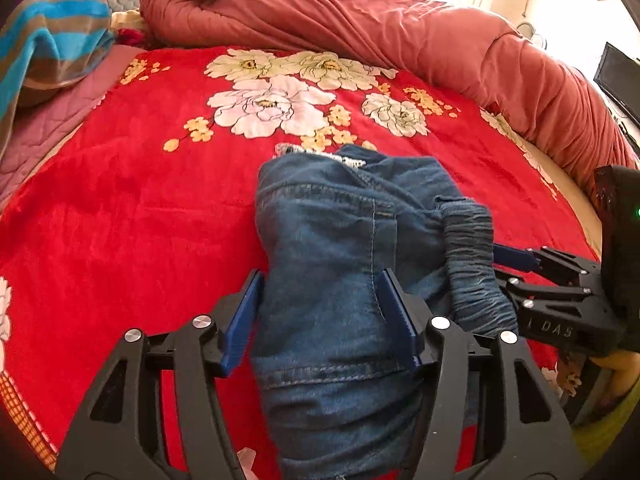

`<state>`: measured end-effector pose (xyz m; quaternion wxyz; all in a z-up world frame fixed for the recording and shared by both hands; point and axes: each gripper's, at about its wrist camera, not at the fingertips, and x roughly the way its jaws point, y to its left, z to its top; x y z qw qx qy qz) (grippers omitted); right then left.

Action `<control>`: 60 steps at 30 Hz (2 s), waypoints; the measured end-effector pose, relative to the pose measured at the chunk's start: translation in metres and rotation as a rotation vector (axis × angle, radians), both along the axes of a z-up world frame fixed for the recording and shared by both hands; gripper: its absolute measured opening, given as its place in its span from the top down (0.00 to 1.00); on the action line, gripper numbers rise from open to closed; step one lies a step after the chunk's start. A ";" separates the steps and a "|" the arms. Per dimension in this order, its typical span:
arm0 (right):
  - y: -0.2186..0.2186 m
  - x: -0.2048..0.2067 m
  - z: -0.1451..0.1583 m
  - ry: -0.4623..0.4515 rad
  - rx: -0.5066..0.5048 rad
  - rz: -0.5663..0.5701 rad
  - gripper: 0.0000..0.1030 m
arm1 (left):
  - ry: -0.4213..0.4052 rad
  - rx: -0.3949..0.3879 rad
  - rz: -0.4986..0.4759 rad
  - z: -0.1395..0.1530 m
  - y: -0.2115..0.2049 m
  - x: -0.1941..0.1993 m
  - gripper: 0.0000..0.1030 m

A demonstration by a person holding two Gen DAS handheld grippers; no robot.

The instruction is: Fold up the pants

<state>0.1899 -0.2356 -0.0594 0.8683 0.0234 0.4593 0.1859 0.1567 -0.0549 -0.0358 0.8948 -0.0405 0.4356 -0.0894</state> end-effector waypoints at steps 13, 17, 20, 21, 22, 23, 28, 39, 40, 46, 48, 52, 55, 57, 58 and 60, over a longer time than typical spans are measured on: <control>-0.014 -0.041 0.041 -0.198 0.025 -0.043 0.11 | -0.046 -0.021 0.023 0.017 0.009 -0.023 0.27; -0.021 -0.060 0.060 -0.267 0.034 -0.060 0.06 | -0.076 -0.002 0.032 0.029 0.010 -0.037 0.12; -0.026 -0.076 0.073 -0.308 0.039 -0.068 0.05 | -0.107 0.026 0.034 0.040 0.008 -0.053 0.09; -0.027 -0.083 0.077 -0.322 0.035 -0.074 0.05 | -0.120 0.034 0.034 0.044 0.008 -0.059 0.09; -0.028 -0.088 0.081 -0.332 0.032 -0.077 0.05 | -0.128 0.040 0.037 0.048 0.008 -0.065 0.09; -0.029 -0.092 0.083 -0.338 0.026 -0.077 0.05 | -0.132 0.042 0.037 0.049 0.008 -0.069 0.09; -0.028 -0.122 0.095 -0.375 0.004 -0.073 0.05 | -0.166 0.039 0.041 0.062 0.013 -0.100 0.09; -0.017 -0.169 0.101 -0.360 -0.012 -0.046 0.05 | -0.158 0.021 0.061 0.063 0.028 -0.154 0.09; -0.016 -0.171 0.100 -0.360 -0.018 -0.047 0.05 | -0.157 0.023 0.061 0.062 0.028 -0.156 0.09; -0.011 -0.187 0.099 -0.384 -0.057 -0.053 0.05 | -0.120 0.010 0.054 0.051 0.026 -0.165 0.09; -0.011 -0.192 0.096 -0.380 -0.059 -0.058 0.05 | -0.121 0.010 0.049 0.051 0.025 -0.168 0.09; -0.011 -0.193 0.083 -0.322 -0.048 -0.066 0.05 | -0.109 0.025 0.040 0.046 0.020 -0.171 0.09; -0.007 -0.189 0.065 -0.255 -0.059 -0.069 0.05 | -0.085 0.023 0.045 0.039 0.020 -0.171 0.09; -0.004 -0.187 0.057 -0.230 -0.072 -0.072 0.05 | -0.071 0.021 0.054 0.035 0.021 -0.170 0.09; -0.003 -0.186 0.054 -0.223 -0.074 -0.072 0.05 | -0.067 0.018 0.057 0.034 0.022 -0.170 0.09; -0.001 -0.185 0.050 -0.210 -0.075 -0.072 0.05 | -0.064 0.019 0.062 0.033 0.023 -0.170 0.09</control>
